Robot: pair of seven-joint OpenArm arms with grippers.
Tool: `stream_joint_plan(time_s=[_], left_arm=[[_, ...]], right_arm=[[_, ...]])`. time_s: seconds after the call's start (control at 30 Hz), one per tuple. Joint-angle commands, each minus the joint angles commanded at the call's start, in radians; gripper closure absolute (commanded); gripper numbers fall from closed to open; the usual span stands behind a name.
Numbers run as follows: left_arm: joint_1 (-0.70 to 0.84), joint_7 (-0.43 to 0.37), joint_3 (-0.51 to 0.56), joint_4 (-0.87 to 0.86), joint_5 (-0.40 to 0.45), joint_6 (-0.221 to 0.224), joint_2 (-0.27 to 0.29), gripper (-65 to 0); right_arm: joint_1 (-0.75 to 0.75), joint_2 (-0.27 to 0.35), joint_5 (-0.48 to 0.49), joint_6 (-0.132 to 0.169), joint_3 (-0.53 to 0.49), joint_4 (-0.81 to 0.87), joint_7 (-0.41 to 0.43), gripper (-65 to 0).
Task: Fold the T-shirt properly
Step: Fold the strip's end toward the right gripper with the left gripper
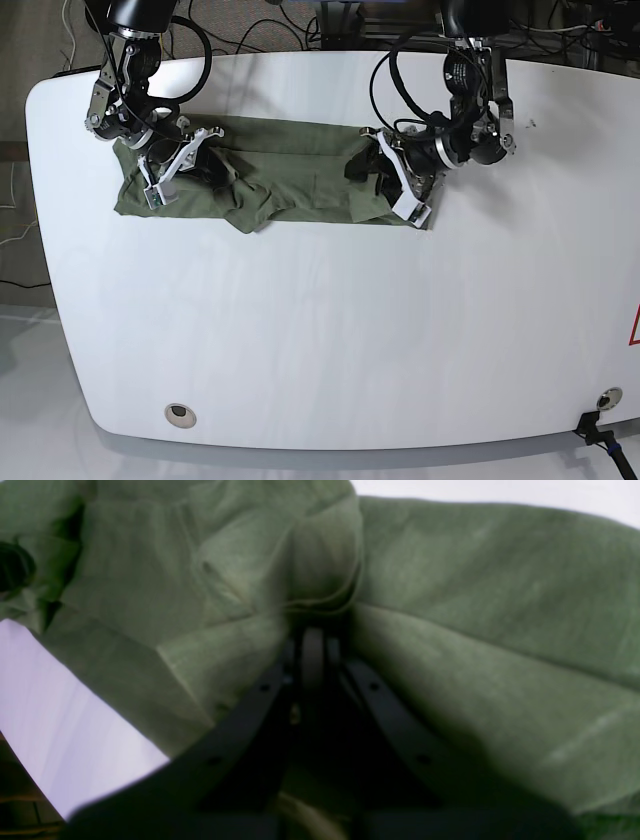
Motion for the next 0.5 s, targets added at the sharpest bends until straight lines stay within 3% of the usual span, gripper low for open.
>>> stream_joint_plan(time_s=[0.1,0.23,0.5], left_arm=[[0.000,0.005,0.009,0.000,0.002,0.000,0.003,-36.0],[0.000,0.005,0.084,0.005,-0.003,0.000,0.003,-45.3],[-0.015,0.003,0.189,0.021,-0.192,0.000,-0.003,-46.1]], right_arm=[[0.000,0.000,0.000,0.000,0.000,0.000,0.000,0.0],[0.000,0.000,0.000,0.000,0.000,0.000,0.000,0.0],[0.000,0.000,0.000,0.000,0.000,0.000,0.000,0.0]])
